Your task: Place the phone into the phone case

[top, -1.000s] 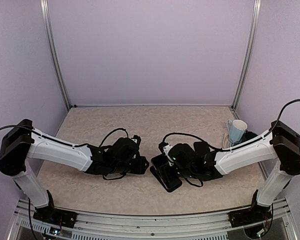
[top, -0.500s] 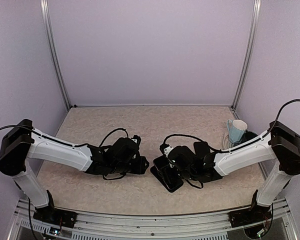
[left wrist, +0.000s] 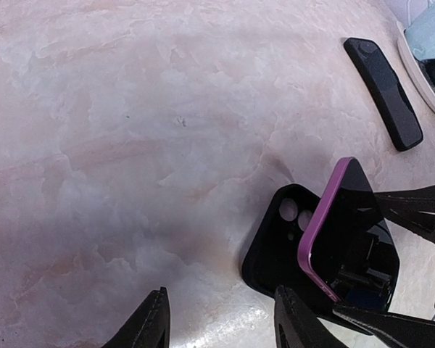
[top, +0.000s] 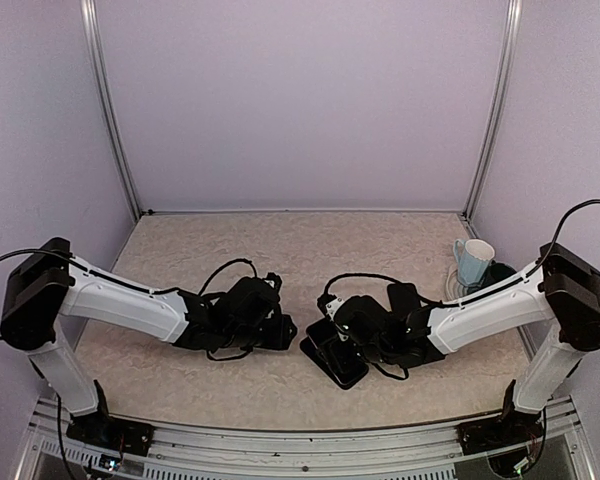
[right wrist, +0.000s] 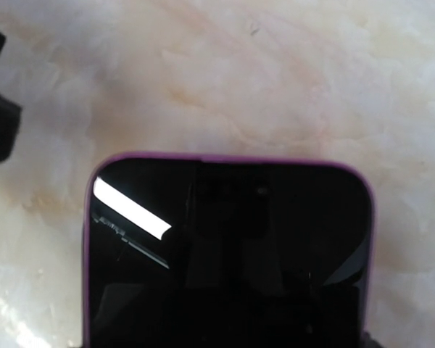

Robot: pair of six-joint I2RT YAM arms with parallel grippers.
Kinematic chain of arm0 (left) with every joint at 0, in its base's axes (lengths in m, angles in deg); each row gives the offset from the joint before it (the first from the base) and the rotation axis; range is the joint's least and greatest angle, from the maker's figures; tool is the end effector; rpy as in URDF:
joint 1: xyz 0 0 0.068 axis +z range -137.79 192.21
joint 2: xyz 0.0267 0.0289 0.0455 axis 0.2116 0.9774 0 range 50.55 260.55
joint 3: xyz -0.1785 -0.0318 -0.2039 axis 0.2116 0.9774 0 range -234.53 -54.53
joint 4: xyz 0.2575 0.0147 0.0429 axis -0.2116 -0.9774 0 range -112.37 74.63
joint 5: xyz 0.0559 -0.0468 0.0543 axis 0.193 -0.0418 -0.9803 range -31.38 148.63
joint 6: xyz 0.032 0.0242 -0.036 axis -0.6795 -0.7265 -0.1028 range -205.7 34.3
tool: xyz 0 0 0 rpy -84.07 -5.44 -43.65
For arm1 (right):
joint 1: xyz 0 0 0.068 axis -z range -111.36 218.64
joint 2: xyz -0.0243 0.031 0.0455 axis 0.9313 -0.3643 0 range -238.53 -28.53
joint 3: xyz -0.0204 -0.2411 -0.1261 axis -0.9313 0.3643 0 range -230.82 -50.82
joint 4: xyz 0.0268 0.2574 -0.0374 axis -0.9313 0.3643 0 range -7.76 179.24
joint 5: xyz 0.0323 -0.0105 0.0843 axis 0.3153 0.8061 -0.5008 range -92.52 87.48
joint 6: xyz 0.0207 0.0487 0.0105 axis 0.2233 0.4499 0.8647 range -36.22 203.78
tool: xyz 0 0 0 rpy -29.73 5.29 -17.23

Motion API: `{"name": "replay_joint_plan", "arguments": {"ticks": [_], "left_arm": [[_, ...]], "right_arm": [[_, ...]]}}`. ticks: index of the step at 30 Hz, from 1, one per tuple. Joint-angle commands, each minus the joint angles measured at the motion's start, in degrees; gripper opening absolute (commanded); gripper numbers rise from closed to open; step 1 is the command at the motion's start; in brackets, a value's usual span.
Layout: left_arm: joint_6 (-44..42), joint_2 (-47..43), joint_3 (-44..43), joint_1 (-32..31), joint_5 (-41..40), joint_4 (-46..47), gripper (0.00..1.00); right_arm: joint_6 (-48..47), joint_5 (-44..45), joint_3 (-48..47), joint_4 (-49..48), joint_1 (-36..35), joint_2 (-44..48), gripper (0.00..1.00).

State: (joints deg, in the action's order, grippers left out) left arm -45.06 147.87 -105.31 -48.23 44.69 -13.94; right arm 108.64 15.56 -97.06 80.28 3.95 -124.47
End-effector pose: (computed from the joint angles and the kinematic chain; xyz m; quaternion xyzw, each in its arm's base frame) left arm 0.1763 -0.2935 0.1620 0.1121 0.9117 -0.2214 0.3274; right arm 0.1485 0.2882 0.1482 -0.2605 0.8854 0.1466 0.3559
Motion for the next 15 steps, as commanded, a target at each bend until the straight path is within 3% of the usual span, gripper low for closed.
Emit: {"name": "replay_joint_plan", "arguments": {"ticks": [1,7,12,15], "left_arm": [[-0.60,1.66,-2.29,0.26,-0.34,-1.25,0.50],[-1.10,2.56,-2.85,0.27,0.30,-2.53,0.59],[-4.07,4.64,-5.90,0.46,0.07,-2.79,0.64],[-5.44,7.46,-9.06,0.89,-0.55,-3.90,0.64]], "right_arm": [[-0.49,-1.80,-1.26,3.47,-0.79,0.18,0.43],[-0.34,-4.00,-1.28,4.08,-0.79,-0.52,0.50],[-0.88,-4.73,-1.31,4.53,-0.79,-0.21,0.68],[-1.62,-4.90,-1.63,4.70,-0.79,-0.74,0.72]]}}
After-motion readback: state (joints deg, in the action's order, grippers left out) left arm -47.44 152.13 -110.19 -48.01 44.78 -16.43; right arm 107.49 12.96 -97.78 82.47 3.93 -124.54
